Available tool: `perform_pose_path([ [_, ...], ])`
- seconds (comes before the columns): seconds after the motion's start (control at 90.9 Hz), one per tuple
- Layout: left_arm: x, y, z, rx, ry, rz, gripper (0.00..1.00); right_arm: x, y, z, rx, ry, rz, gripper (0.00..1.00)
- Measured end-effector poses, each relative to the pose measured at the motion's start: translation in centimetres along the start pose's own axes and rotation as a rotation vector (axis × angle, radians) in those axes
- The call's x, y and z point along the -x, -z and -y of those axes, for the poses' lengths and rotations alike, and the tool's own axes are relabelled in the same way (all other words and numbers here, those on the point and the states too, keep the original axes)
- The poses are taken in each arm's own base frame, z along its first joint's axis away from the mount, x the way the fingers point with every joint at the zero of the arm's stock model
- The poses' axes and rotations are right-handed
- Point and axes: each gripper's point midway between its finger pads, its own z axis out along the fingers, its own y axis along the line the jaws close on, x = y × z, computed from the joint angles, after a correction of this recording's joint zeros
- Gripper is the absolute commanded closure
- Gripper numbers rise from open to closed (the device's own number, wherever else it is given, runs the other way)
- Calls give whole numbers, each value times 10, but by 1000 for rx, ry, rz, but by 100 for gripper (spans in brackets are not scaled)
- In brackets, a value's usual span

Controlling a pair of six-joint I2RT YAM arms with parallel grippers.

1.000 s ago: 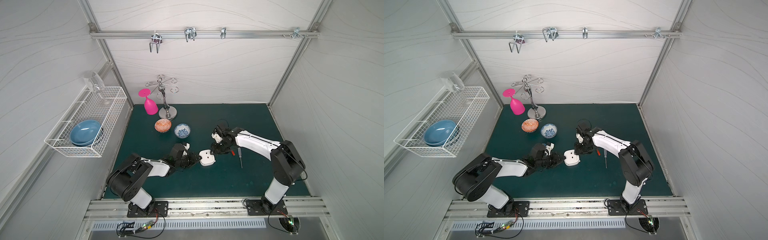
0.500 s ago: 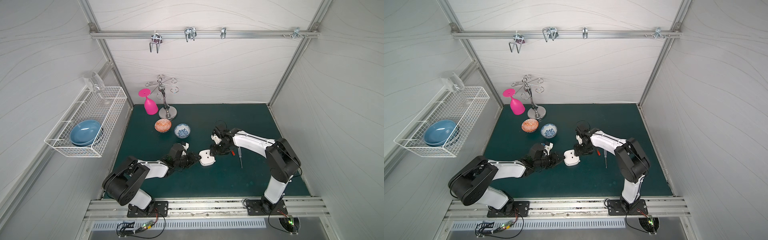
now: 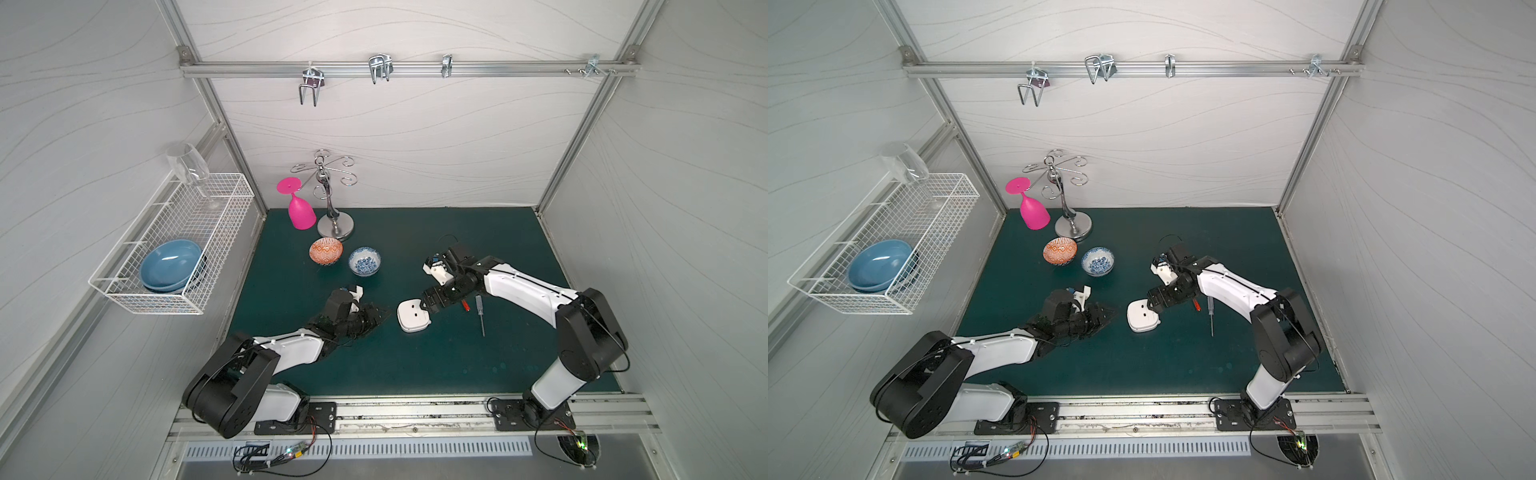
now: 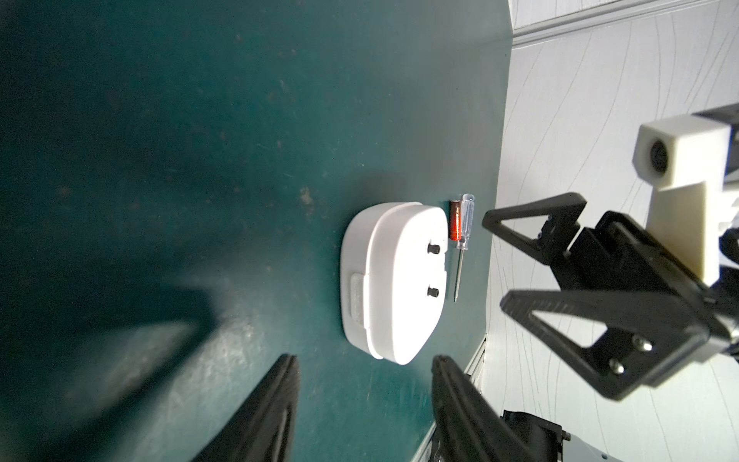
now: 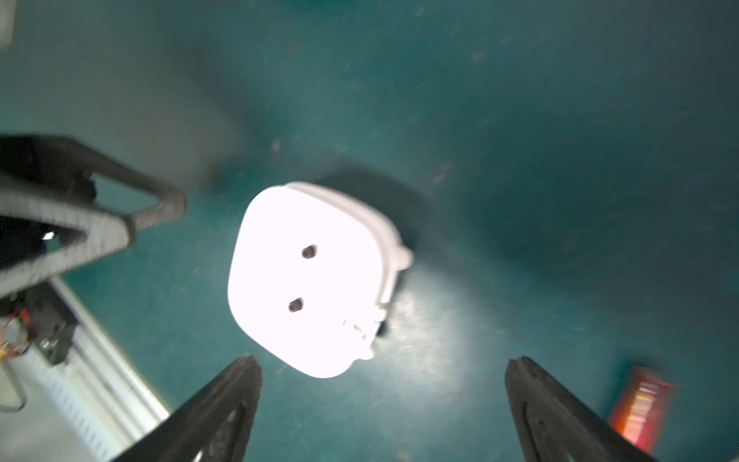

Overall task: Remove the battery from the alarm
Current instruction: Adjust the alarm at the center of the board.

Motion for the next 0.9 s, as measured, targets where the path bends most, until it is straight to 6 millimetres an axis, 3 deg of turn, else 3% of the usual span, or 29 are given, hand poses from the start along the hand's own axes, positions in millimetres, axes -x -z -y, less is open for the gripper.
perform_pose_path([
  [0.176, 0, 6, -6, 14, 11, 6, 43, -19, -26, -37, 77, 3, -80, 1],
  [0.418, 5, 19, -13, 29, 32, 36, 42, -29, -34, -83, 142, 47, -112, 1],
  [0.682, 10, 29, -13, 22, 39, 49, 38, -10, -18, -54, -74, 284, -75, 1],
  [0.902, 8, 30, -16, 31, 49, 39, 37, 0, -21, -56, -102, 542, -83, 1],
])
